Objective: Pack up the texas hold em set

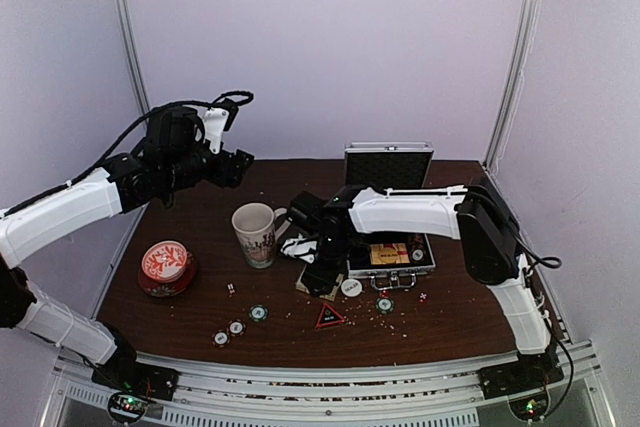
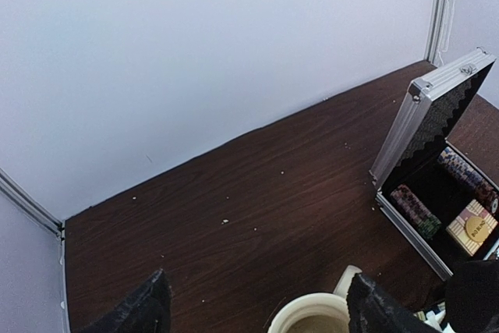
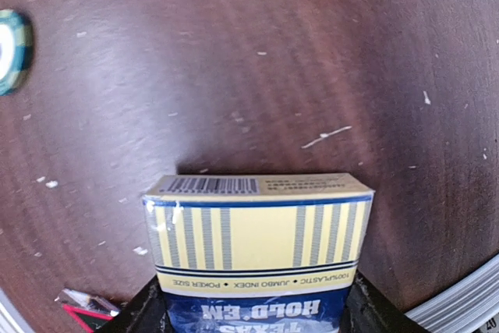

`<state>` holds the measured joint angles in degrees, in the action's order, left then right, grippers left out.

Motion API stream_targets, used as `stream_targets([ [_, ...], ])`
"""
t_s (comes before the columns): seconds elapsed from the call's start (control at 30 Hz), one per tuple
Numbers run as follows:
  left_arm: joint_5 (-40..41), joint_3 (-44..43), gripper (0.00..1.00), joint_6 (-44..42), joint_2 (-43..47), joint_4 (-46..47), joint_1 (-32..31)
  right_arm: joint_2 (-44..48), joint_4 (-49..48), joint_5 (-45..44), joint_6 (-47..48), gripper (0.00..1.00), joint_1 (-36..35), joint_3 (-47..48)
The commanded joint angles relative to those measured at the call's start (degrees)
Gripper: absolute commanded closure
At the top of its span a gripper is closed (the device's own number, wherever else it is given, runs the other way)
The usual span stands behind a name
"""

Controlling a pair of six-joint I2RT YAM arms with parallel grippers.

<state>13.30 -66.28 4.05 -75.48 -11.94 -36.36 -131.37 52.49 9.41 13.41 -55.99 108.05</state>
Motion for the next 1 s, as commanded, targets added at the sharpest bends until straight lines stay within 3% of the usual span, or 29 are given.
stream_targets([
  [0.0,-0.20,0.28,0.21,-0.75,1.29,2.98,0.32,8.90,0.57,3.14,6.21,0.51,-0.48,-2.48],
  [0.3,-1.08,0.19,0.21,-0.76,1.39,2.89,0.32,22.75,2.41,3.78,20.82,0.50,1.50,-15.24],
  [0.47,-1.24,0.23,0.21,-0.88,1.69,2.89,0.23,26.88,1.98,-4.15,26.60,0.49,5.20,-19.96],
  [0.73,-1.43,0.10,0.21,-1.07,1.63,2.65,0.29,26.51,-1.31,-9.93,36.76,0.49,14.14,-19.14],
  [0.97,-0.97,0.19,0.21,-1.45,2.03,2.63,0.32,21.85,-5.30,-10.99,40.12,0.49,19.65,-16.29],
])
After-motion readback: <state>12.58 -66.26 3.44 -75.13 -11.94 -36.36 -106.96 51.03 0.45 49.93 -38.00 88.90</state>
